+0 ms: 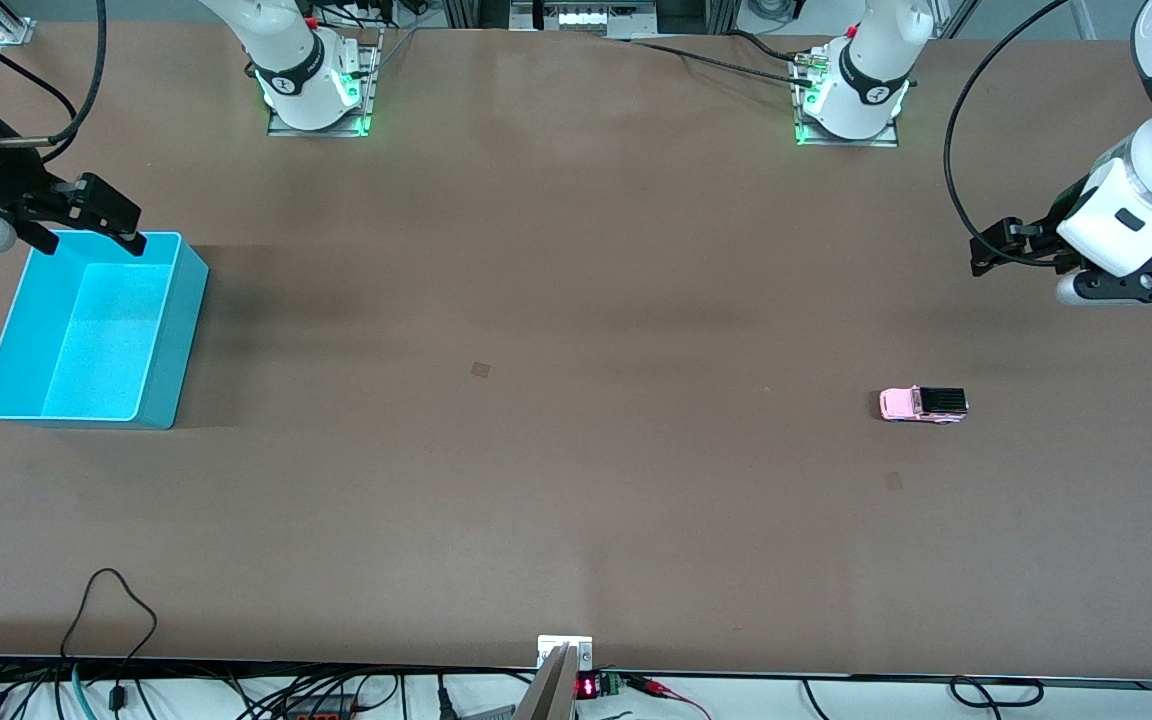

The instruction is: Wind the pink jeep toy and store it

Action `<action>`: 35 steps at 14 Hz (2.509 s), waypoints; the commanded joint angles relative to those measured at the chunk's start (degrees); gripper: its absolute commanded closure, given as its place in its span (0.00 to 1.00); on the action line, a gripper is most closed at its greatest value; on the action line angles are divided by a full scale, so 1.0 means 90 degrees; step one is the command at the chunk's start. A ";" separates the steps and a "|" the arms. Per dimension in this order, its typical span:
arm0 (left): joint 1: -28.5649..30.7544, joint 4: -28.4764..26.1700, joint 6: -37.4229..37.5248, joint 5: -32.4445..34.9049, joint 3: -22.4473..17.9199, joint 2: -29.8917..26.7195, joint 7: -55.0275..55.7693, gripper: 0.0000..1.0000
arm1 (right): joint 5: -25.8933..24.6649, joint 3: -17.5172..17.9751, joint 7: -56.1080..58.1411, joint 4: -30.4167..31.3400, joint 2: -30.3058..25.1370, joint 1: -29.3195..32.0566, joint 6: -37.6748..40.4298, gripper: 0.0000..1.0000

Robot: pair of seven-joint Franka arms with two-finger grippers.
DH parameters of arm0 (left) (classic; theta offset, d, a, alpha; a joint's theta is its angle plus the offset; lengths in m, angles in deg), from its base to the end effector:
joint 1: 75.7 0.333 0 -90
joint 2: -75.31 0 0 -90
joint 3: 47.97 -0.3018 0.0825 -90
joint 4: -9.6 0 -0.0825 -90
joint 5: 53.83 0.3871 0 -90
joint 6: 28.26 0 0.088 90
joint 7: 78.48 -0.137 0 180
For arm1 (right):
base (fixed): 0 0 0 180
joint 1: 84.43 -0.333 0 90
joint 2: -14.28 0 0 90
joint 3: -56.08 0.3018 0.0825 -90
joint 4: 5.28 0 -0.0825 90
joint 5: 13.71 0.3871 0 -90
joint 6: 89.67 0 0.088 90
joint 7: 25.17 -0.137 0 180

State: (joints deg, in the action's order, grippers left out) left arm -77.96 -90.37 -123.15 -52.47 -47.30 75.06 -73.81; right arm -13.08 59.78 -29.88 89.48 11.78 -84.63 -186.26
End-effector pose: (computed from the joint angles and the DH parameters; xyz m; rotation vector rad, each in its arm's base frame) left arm 0.5522 -0.0252 0.5072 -3.1095 -0.0425 0.1284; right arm 0.5560 0.0399 0.5753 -3.1255 0.0234 -0.1167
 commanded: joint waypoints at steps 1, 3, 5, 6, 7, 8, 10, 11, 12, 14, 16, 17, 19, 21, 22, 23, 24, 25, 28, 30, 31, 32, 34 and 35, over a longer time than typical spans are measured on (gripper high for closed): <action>-0.0080 0.0286 0.0250 -0.0083 -0.0026 0.0125 0.0076 0.00 | -0.0080 0.0135 -0.0073 -0.0050 -0.0064 0.0111 0.0136 0.00; -0.0080 0.0336 0.0260 -0.0083 -0.0026 0.0135 0.0135 0.00 | -0.0080 0.0135 -0.0063 -0.0050 -0.0064 0.0111 0.0127 0.00; -0.0090 0.0365 0.0260 -0.0063 -0.0016 0.0174 0.0144 0.00 | -0.0080 0.0135 -0.0073 -0.0050 -0.0064 0.0111 0.0136 0.00; -0.0090 0.0365 0.0260 -0.0073 -0.0026 0.0184 0.0174 0.00 | -0.0080 0.0135 -0.0083 -0.0050 -0.0073 0.0111 0.0137 0.00; -0.0090 0.0365 0.0260 -0.0073 -0.0026 0.0184 0.0174 0.00 | -0.0080 0.0135 -0.0092 -0.0050 -0.0073 0.0111 0.0146 0.00; -0.0090 0.0365 0.0270 -0.0073 -0.0026 0.0184 0.0174 0.00 | -0.0080 0.0135 -0.0093 -0.0050 -0.0073 0.0111 0.0146 0.00; -0.0090 0.0365 0.0416 -0.0073 -0.0026 0.0184 0.0174 0.00 | -0.0080 0.0135 -0.0083 -0.0050 -0.0073 0.0111 0.0146 0.00; -0.0090 0.0365 0.0446 -0.0073 -0.0016 0.0184 0.0174 0.00 | -0.0080 0.0135 -0.0083 -0.0050 -0.0064 0.0111 0.0146 0.00; -0.0080 0.0365 0.0456 -0.0073 -0.0016 0.0175 0.0164 0.00 | -0.0080 0.0135 -0.0083 -0.0050 -0.0073 0.0111 0.0146 0.00; -0.0080 0.0365 0.0456 -0.0073 -0.0026 0.0175 0.0164 0.00 | -0.0080 0.0135 -0.0083 -0.0050 -0.0064 0.0111 0.0146 0.00; -0.0070 0.0365 0.0456 -0.0073 -0.0026 0.0184 0.0125 0.00 | -0.0080 0.0135 -0.0083 -0.0050 -0.0064 0.0111 0.0146 0.00; -0.0070 0.0365 0.0504 -0.0083 -0.0016 0.0184 0.0116 0.00 | -0.0080 0.0135 -0.0083 -0.0050 -0.0073 0.0111 0.0146 0.00; -0.0070 0.0394 0.0728 -0.0112 -0.0016 0.0184 0.0086 0.00 | -0.0080 0.0135 -0.0083 -0.0050 -0.0073 0.0111 0.0166 0.00; -0.0099 0.0433 0.1099 -0.0209 -0.0006 0.0184 0.0076 0.00 | -0.0080 0.0135 -0.0083 -0.0050 -0.0073 0.0111 0.0166 0.00; -0.0100 0.0453 0.1226 -0.0345 -0.0016 0.0194 0.0076 0.00 | -0.0080 0.0135 -0.0083 -0.0050 -0.0073 0.0111 0.0166 0.00; -0.0080 0.0453 0.1372 -0.0472 -0.0016 0.0194 0.0086 0.00 | -0.0080 0.0135 -0.0083 -0.0050 -0.0073 0.0111 0.0166 0.00; -0.0090 0.0463 0.1499 -0.0503 -0.0016 0.0204 0.0086 0.00 | -0.0080 0.0135 -0.0073 -0.0050 -0.0073 0.0111 0.0166 0.00; -0.0090 0.0482 0.1588 -0.0503 -0.0016 0.0233 0.0067 0.00 | -0.0080 0.0135 -0.0073 -0.0050 -0.0073 0.0111 0.0166 0.00; -0.0129 0.0492 0.1784 -0.0435 -0.0016 0.0281 -0.0768 0.00 | -0.0080 0.0135 -0.0102 -0.0050 -0.0073 0.0101 0.0166 0.00; -0.0061 0.0492 0.1764 -0.0415 -0.0026 0.0388 -0.1726 0.00 | -0.0080 0.0135 -0.0122 -0.0040 -0.0073 0.0101 0.0176 0.00; -0.0061 0.0482 0.1745 -0.0405 -0.0055 0.0428 -0.2185 0.00 | -0.0080 0.0135 -0.0122 -0.0040 -0.0073 0.0092 0.0185 0.00; -0.0041 0.0463 0.1706 -0.0299 -0.0074 0.0515 -0.2586 0.00 | -0.0080 0.0135 -0.0132 -0.0040 -0.0073 0.0101 0.0195 0.00; 0.0105 0.0336 0.1326 0.0044 -0.0084 0.0701 -0.4264 0.00 | -0.0100 0.0125 -0.0131 -0.0050 -0.0073 0.0101 0.0195 0.00; 0.0231 0.0229 0.1073 0.0141 -0.0075 0.0837 -0.4782 0.00 | -0.0100 0.0125 -0.0132 -0.0050 -0.0073 0.0101 0.0195 0.00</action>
State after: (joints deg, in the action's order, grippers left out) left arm -77.53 -88.11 -110.93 -53.10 -47.98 80.43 -107.78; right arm -13.09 59.92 -29.90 89.47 11.70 -84.61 -185.60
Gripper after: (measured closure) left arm 0.000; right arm 0.000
